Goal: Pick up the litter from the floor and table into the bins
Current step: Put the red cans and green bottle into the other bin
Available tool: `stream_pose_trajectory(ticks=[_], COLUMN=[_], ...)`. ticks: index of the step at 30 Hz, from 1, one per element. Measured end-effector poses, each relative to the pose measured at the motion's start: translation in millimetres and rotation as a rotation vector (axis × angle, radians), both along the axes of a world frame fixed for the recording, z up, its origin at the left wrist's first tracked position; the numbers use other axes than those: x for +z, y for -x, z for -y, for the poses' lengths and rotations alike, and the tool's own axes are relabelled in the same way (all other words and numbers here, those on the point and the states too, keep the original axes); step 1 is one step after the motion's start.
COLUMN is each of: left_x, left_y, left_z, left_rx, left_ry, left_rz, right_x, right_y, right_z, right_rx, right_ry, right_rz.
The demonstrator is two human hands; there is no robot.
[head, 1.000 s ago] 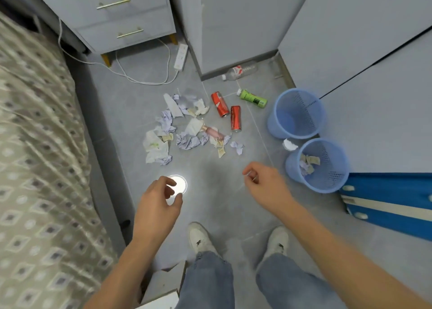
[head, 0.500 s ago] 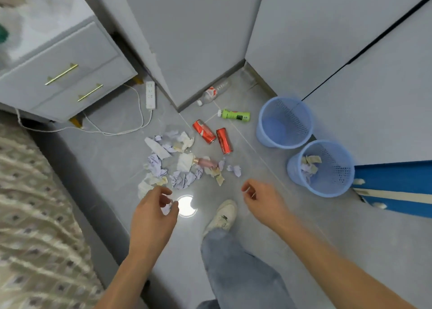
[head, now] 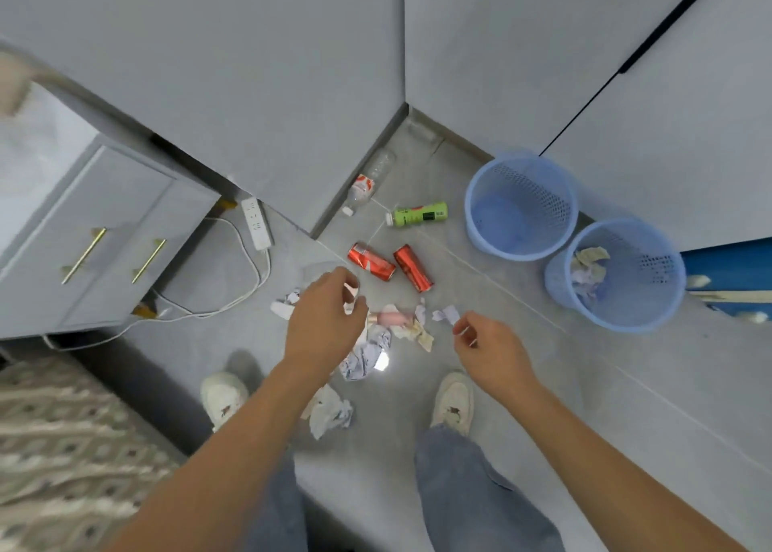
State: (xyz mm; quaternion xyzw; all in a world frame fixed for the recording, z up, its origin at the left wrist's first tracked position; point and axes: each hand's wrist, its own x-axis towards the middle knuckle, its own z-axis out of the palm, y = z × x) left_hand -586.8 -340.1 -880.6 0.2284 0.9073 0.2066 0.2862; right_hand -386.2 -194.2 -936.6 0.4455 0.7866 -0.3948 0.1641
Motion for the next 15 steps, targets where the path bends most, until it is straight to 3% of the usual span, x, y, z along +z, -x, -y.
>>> stream_pose_trajectory(ticks=[7,15], left_x=[-140.8,-355.7], left_y=[71.6,136.0], left_z=[-23.6,-26.9], left_rx=[-0.281,-0.708], left_ry=[0.166,0.255], left_rz=[0.074,-0.081], right_x=[-97.8,-305.8], right_y=[49.4,107.5], right_z=[17.5,15.4], right_rx=[-0.156,-0.208], right_ry=[0.001,-0.116], right_rz=[-0.046,0.054])
